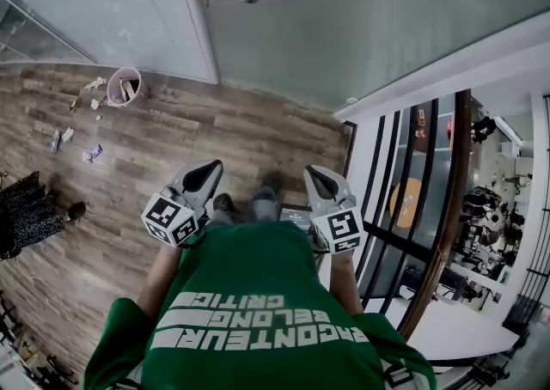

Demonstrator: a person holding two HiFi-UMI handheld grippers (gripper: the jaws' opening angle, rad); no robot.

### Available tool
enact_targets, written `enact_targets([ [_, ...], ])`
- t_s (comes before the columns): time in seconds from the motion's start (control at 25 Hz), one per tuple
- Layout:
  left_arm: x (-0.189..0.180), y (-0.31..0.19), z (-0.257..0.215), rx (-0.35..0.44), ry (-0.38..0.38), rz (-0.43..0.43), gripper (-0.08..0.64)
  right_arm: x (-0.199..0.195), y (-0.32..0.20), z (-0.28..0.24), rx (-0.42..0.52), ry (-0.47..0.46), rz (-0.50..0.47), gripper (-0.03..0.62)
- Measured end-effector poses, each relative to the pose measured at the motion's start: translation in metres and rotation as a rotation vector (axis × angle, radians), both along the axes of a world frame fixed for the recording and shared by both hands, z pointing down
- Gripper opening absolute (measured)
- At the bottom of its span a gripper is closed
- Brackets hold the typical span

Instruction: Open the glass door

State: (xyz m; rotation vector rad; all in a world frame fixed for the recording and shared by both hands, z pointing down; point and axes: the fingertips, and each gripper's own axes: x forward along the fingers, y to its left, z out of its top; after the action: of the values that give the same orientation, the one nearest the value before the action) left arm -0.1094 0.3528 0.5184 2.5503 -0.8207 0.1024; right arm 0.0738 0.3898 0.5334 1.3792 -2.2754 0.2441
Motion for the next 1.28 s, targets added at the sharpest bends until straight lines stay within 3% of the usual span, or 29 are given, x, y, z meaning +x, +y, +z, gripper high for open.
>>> enact_targets([
  [0.36,0.043,-0.03,-0.012,0.029,0.003,-0.067,0.017,0.063,-0.046,0.0,0.004,-0.04,-0.044,-0.006],
  [0.56,0.036,-0.049,-0.015,0.033,-0.004,-0.2,0.017,0.068,-0.067,0.009,0.001,-0.043,-0.149,-0.006],
  [0.72,0.043,-0.055,-0.013,0.048,-0.004,-0.241,0.017,0.078,-0.091,0.005,0.02,-0.032,-0.188,-0.006],
  [1.04,0.038,-0.057,-0.01,0.038,-0.008,-0.298,0.017,0.05,-0.116,0.005,0.023,-0.022,-0.3,-0.006],
  [1.28,0.026,-0.083,0.004,0.027,0.011,-0.299,0.017,0.033,-0.133,0.013,0.003,0.012,-0.328,-0.006],
])
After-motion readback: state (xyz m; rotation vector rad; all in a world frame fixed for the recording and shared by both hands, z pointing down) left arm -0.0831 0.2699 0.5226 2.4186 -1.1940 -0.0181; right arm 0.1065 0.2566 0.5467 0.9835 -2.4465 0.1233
